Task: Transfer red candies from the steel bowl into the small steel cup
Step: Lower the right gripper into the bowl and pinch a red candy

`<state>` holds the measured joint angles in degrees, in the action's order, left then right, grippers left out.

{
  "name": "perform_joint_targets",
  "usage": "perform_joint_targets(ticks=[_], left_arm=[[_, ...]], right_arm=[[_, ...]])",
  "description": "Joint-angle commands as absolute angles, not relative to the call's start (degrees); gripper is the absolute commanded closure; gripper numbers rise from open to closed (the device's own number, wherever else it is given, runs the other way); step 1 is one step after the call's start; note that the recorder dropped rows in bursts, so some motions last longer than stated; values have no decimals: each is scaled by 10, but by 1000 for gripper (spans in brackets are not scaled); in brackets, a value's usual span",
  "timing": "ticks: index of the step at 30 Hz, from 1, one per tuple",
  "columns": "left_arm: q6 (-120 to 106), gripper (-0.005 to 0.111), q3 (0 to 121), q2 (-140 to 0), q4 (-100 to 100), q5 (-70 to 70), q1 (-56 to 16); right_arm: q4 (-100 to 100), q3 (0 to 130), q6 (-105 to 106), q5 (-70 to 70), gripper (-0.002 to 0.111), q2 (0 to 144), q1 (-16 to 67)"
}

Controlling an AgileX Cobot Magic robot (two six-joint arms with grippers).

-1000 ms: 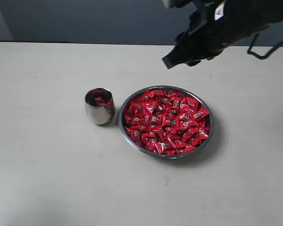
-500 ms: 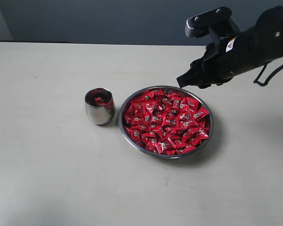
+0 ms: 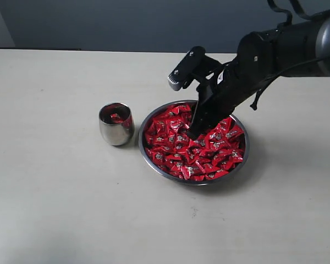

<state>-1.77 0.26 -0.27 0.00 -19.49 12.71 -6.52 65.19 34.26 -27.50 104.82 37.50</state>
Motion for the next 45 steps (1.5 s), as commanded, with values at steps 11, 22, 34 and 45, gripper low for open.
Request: perform_joint_targets(ticks=[11, 22, 34, 45], left_arm=[[-17, 106, 0, 0, 3, -189, 124], [-17, 106, 0, 0, 3, -189, 124], [-17, 106, 0, 0, 3, -189, 124], [-17, 106, 0, 0, 3, -189, 124]], right_arm=[[-30, 670, 344, -302, 69, 1053, 387], [-37, 759, 364, -446, 69, 1055, 350], [-39, 779, 456, -535, 69, 1071, 355], [46, 779, 483, -468, 69, 1105, 401]])
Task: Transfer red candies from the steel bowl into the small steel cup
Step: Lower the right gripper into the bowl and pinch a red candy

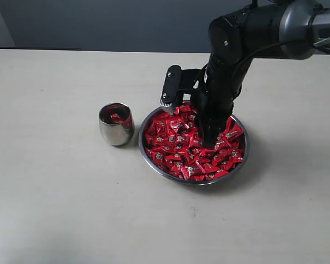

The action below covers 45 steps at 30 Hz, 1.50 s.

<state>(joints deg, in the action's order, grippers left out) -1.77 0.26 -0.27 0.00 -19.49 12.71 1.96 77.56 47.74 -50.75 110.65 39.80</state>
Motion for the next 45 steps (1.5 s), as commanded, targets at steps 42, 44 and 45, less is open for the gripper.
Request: perform_joint_targets(ticks=[42, 44, 45], left_arm=[[-17, 106, 0, 0, 3, -189, 124], [-17, 106, 0, 0, 3, -189, 124], [-17, 106, 0, 0, 3, -189, 124]], right_arm=[[14, 779, 484, -443, 69, 1189, 401], [13, 779, 484, -442, 69, 1189, 401], [13, 779, 484, -442, 69, 1189, 401]])
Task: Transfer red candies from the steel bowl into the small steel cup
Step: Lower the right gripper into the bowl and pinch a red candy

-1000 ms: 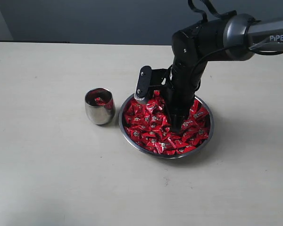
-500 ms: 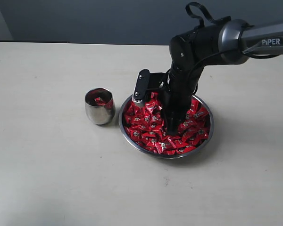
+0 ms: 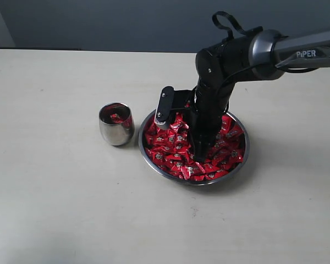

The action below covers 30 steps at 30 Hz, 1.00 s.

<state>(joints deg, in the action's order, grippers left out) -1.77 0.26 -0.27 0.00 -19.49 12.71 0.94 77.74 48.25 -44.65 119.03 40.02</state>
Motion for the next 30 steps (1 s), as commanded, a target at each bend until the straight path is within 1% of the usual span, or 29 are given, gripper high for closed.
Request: perform_joint_targets(ticks=[1, 3, 5, 10, 13, 23, 26, 28, 30], left_arm=[[-17, 106, 0, 0, 3, -189, 124], [-17, 106, 0, 0, 3, -189, 124], [-17, 106, 0, 0, 3, -189, 124], [-17, 106, 0, 0, 3, -189, 124], [-17, 106, 0, 0, 3, -189, 124], [-17, 106, 0, 0, 3, -189, 124], [-17, 106, 0, 0, 3, -189, 124], [-17, 106, 0, 0, 3, -189, 124], [-17, 106, 0, 0, 3, -189, 124]], right_arm=[[13, 779, 484, -441, 69, 1189, 401], [13, 779, 484, -440, 69, 1189, 401], [13, 779, 484, -438, 72, 1190, 401], [13, 779, 484, -438, 89, 1195, 401], [13, 779, 484, -437, 96, 1195, 401], [13, 779, 484, -443, 98, 1195, 401], [13, 779, 484, -444, 102, 1195, 401], [13, 779, 484, -444, 108, 1195, 401], [14, 779, 484, -444, 109, 1195, 401]])
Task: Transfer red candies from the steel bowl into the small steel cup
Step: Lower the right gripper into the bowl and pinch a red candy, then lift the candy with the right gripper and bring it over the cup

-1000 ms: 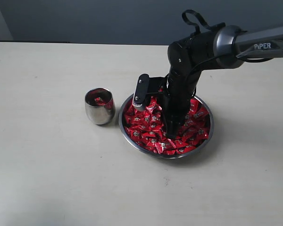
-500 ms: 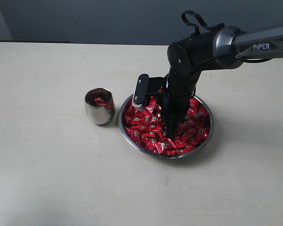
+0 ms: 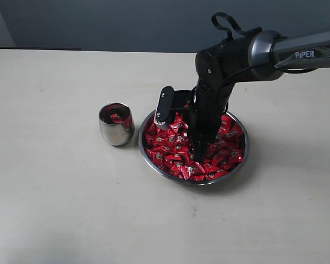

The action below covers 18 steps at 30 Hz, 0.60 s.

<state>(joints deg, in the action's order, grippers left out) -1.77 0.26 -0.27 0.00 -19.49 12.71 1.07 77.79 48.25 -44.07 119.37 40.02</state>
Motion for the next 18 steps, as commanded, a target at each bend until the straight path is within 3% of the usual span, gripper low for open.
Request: perform_joint_targets(ticks=[1, 18], left_arm=[[-17, 106, 0, 0, 3, -189, 124], [-17, 106, 0, 0, 3, -189, 124]], right_arm=[[14, 779, 484, -445, 109, 1195, 401], [42, 779, 459, -459, 109, 1122, 401]])
